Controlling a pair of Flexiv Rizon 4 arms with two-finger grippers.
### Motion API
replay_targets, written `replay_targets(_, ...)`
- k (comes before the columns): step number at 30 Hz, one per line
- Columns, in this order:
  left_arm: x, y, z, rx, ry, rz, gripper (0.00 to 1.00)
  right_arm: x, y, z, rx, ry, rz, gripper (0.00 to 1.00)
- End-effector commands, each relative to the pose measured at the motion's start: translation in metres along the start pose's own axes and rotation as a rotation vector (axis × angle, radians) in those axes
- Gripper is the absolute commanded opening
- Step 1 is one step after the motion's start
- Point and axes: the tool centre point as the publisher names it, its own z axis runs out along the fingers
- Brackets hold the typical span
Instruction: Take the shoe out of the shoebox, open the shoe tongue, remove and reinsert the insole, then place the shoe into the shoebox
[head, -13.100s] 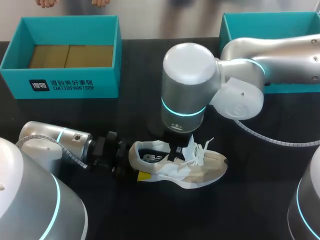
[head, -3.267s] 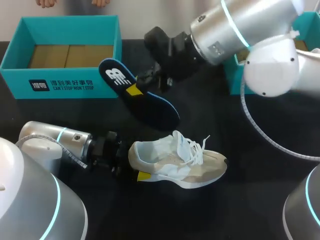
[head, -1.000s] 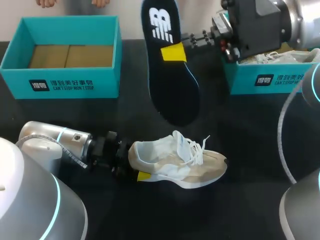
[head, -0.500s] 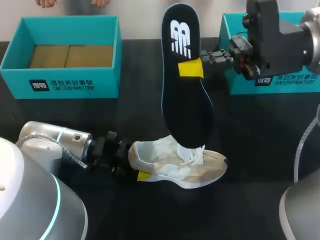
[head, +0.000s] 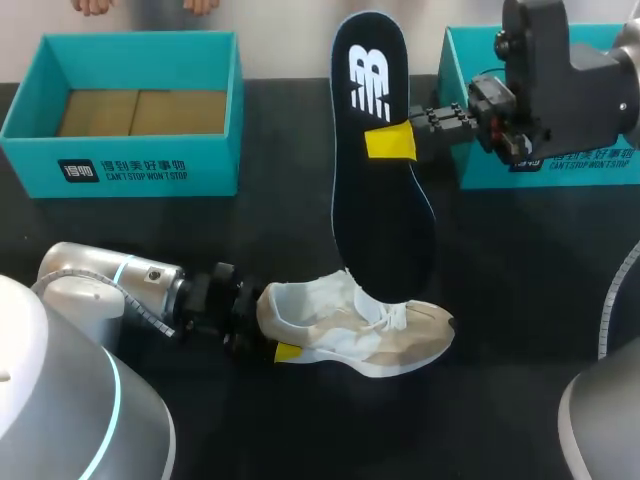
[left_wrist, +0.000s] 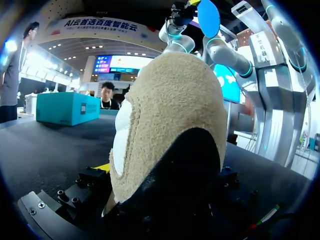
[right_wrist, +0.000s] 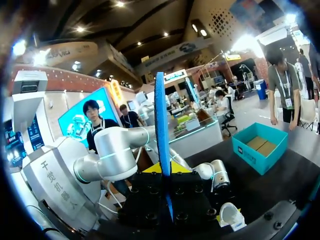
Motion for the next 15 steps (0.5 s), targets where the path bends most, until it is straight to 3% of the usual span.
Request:
replay_targets(1, -0.001, -0.002, -0.001, -0.021, 0.0, -0.012, 0.86, -0.003, 0.004, 0.005, 0.006, 0.003, 0.001, 0.0)
replay_targets(2, -0.001, -0.002, -0.002, -0.024, 0.013, -0.012, 1.0, -0.003, 0.004, 0.005, 0.006, 0.003, 0.001, 0.0)
replay_targets(15, 0.001, -0.003, -0.02, -0.079, -0.06, 0.061, 1.0, -0.003, 0.004, 0.005, 0.006, 0.003, 0.001, 0.0)
